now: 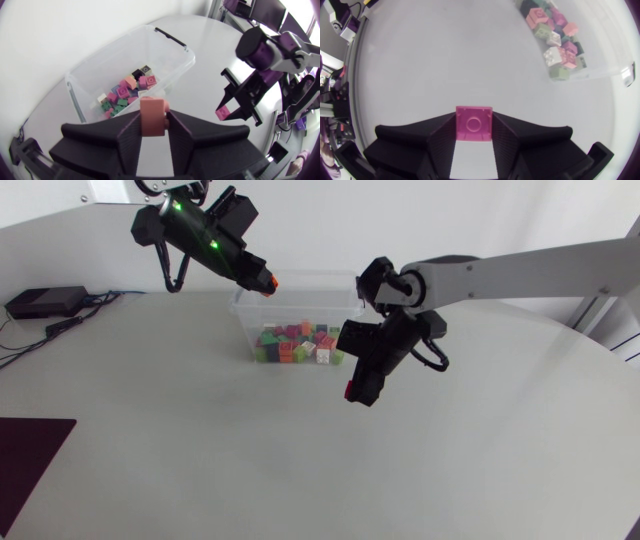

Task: Place the duplo bricks in the container

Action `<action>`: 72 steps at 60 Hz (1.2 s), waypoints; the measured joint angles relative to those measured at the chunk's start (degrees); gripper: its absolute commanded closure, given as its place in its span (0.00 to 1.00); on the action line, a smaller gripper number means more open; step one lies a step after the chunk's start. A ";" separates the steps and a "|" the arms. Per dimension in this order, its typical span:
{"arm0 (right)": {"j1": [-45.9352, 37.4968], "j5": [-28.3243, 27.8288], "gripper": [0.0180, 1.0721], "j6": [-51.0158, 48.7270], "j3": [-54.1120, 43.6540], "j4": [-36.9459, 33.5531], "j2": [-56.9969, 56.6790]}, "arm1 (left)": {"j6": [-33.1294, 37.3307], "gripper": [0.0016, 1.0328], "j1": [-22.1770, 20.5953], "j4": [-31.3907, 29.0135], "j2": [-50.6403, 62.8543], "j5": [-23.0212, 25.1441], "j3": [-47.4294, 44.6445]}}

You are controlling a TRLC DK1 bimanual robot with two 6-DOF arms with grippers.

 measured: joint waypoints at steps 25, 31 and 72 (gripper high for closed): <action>0.90 -3.02 0.86 7.87 14.36 -1.64 -1.46 | -2.16 0.76 4.07 3.67 8.94 0.63 7.06; 0.90 -3.43 0.86 10.16 18.25 -0.98 -1.18 | -2.80 0.75 4.72 4.92 10.10 0.90 8.81; -3.13 -4.26 0.86 21.81 32.20 12.81 10.75 | -6.93 0.71 5.01 12.41 15.13 2.14 13.86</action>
